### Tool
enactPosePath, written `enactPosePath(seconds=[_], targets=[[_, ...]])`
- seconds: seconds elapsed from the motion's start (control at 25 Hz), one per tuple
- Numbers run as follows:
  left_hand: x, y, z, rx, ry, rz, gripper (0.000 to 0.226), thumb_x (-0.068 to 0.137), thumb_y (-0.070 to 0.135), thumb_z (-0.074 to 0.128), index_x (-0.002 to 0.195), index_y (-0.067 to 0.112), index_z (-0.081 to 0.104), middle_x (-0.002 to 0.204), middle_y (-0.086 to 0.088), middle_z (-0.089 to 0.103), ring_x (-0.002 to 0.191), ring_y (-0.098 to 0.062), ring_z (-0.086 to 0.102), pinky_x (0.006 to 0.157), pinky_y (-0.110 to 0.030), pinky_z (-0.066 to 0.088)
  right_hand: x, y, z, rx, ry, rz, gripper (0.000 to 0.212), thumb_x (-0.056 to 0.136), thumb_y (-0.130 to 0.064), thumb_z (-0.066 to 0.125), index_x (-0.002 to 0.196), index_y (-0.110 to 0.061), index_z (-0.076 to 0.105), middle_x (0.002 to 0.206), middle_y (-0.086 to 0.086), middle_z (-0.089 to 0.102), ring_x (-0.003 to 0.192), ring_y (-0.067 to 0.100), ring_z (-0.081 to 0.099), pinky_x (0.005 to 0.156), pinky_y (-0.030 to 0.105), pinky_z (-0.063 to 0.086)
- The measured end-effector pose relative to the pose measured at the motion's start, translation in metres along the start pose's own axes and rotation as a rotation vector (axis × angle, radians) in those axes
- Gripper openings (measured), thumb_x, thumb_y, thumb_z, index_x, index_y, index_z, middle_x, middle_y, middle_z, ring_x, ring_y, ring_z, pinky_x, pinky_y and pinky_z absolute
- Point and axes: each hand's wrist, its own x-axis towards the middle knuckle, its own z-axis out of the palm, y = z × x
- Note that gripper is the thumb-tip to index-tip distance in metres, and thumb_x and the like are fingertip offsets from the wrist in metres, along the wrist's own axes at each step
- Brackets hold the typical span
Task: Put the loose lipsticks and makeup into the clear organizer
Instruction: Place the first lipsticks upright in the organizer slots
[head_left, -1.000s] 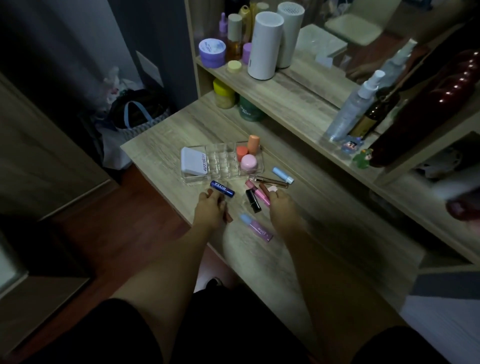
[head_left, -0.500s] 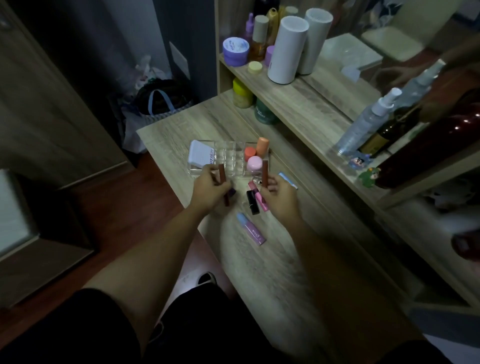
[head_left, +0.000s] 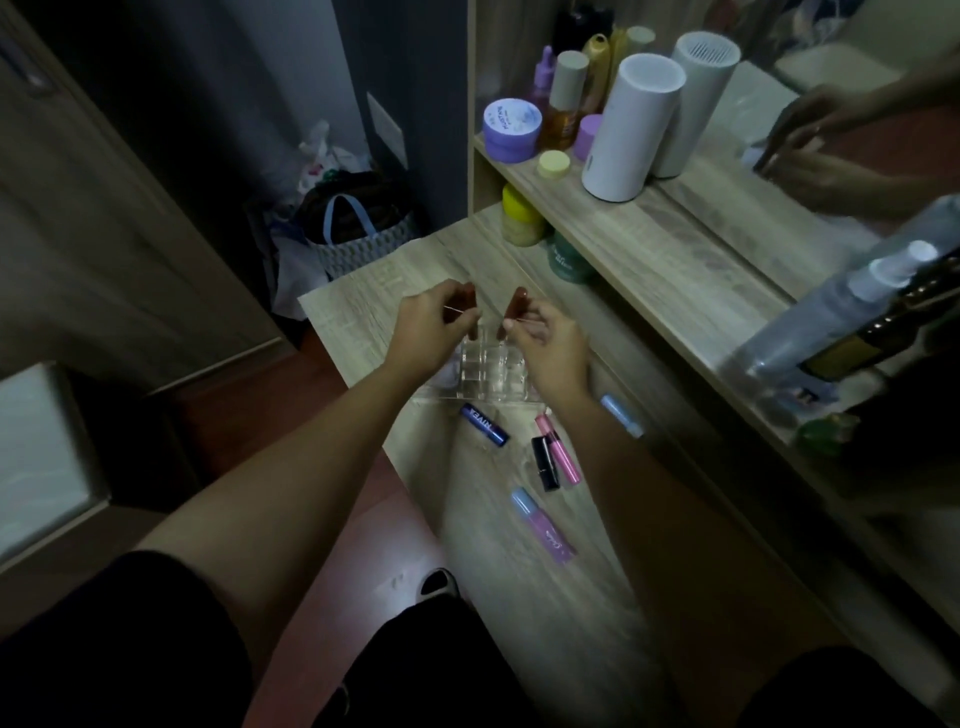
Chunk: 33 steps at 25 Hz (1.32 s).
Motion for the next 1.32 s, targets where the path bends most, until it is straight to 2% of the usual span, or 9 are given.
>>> enactPosePath(seconds=[0.08, 0.2, 0.24, 0.4, 0.64, 0.8, 1.0, 1.16, 1.32], targets=[[0.005, -0.007, 0.007, 0.038, -0.031, 0.023, 0.027, 0.086, 0.018, 0.066, 0.110, 0.005, 0.065, 0.101, -0.014, 0.073, 0.092, -0.021, 0.068, 0.082, -0.022, 0.051, 0.006, 0.006, 0.009, -0.037, -0.004, -0.006, 0.026, 0.083, -0.015, 0.068, 0.108, -0.018, 0.065, 0.097, -0.002, 0.074, 0.081, -0.001, 0.066, 0.081, 0.023, 0.057], [0.008, -0.017, 0.016, 0.053, -0.086, 0.013, 0.031, 0.086, 0.017, 0.067, 0.114, 0.004, 0.064, 0.105, -0.014, 0.073, 0.095, -0.022, 0.069, 0.082, -0.015, 0.046, 0.009, 0.017, 0.019, -0.081, -0.022, 0.003, 0.028, 0.083, -0.010, 0.068, 0.111, -0.012, 0.064, 0.102, 0.004, 0.073, 0.079, -0.007, 0.060, 0.070, 0.001, 0.051], [0.009, -0.020, 0.018, 0.060, -0.101, 0.003, 0.031, 0.086, 0.017, 0.067, 0.114, 0.004, 0.064, 0.105, -0.014, 0.073, 0.095, -0.022, 0.069, 0.082, -0.014, 0.045, 0.010, 0.020, 0.021, -0.088, -0.037, 0.013, 0.029, 0.083, -0.009, 0.067, 0.112, -0.011, 0.063, 0.104, 0.006, 0.072, 0.083, -0.001, 0.063, 0.067, 0.000, 0.049], [0.008, -0.028, 0.024, 0.088, -0.131, -0.014, 0.030, 0.085, 0.016, 0.067, 0.113, 0.005, 0.065, 0.102, -0.015, 0.074, 0.094, -0.025, 0.069, 0.084, -0.020, 0.048, 0.010, 0.027, 0.026, -0.137, -0.088, 0.037, 0.030, 0.084, -0.005, 0.066, 0.114, -0.008, 0.062, 0.104, 0.010, 0.072, 0.093, 0.011, 0.065, 0.079, 0.022, 0.052], [0.006, -0.025, 0.014, 0.032, -0.154, -0.067, 0.041, 0.083, 0.011, 0.069, 0.122, 0.005, 0.057, 0.113, -0.017, 0.069, 0.098, -0.027, 0.069, 0.092, -0.034, 0.055, 0.012, 0.020, 0.016, -0.173, -0.130, 0.029, 0.038, 0.084, -0.005, 0.065, 0.122, -0.007, 0.057, 0.109, 0.009, 0.068, 0.098, 0.016, 0.065, 0.083, 0.018, 0.049], [-0.008, -0.014, 0.009, 0.007, -0.126, -0.129, 0.050, 0.085, 0.013, 0.067, 0.131, 0.003, 0.050, 0.121, -0.018, 0.064, 0.099, -0.026, 0.066, 0.089, -0.032, 0.053, 0.004, 0.012, -0.004, -0.187, -0.091, -0.015, 0.040, 0.083, -0.005, 0.066, 0.122, -0.007, 0.057, 0.112, 0.009, 0.066, 0.094, 0.010, 0.061, 0.085, 0.016, 0.047], [-0.052, -0.001, 0.023, -0.040, -0.054, -0.187, 0.033, 0.086, 0.009, 0.064, 0.117, 0.000, 0.058, 0.103, -0.018, 0.067, 0.085, -0.019, 0.061, 0.084, -0.028, 0.050, -0.029, 0.019, -0.040, -0.188, -0.065, 0.013, 0.032, 0.086, -0.003, 0.061, 0.118, -0.008, 0.060, 0.110, 0.010, 0.066, 0.089, 0.009, 0.058, 0.083, 0.023, 0.051], [-0.103, 0.002, 0.048, -0.026, -0.170, -0.161, 0.014, 0.085, 0.009, 0.065, 0.095, 0.000, 0.065, 0.092, -0.017, 0.071, 0.081, -0.024, 0.065, 0.075, -0.024, 0.046, -0.067, 0.046, -0.069, -0.252, -0.039, 0.060, 0.026, 0.087, -0.003, 0.061, 0.113, -0.003, 0.063, 0.105, 0.014, 0.069, 0.086, 0.013, 0.060, 0.076, 0.022, 0.048], [-0.145, 0.002, 0.072, 0.036, -0.237, -0.232, 0.019, 0.087, 0.020, 0.064, 0.089, 0.002, 0.066, 0.090, -0.018, 0.070, 0.084, -0.031, 0.065, 0.071, -0.027, 0.044, -0.094, 0.070, -0.082, -0.332, -0.028, 0.057, 0.020, 0.087, -0.001, 0.059, 0.106, 0.002, 0.066, 0.099, 0.019, 0.071, 0.086, 0.021, 0.066, 0.075, 0.017, 0.045]])
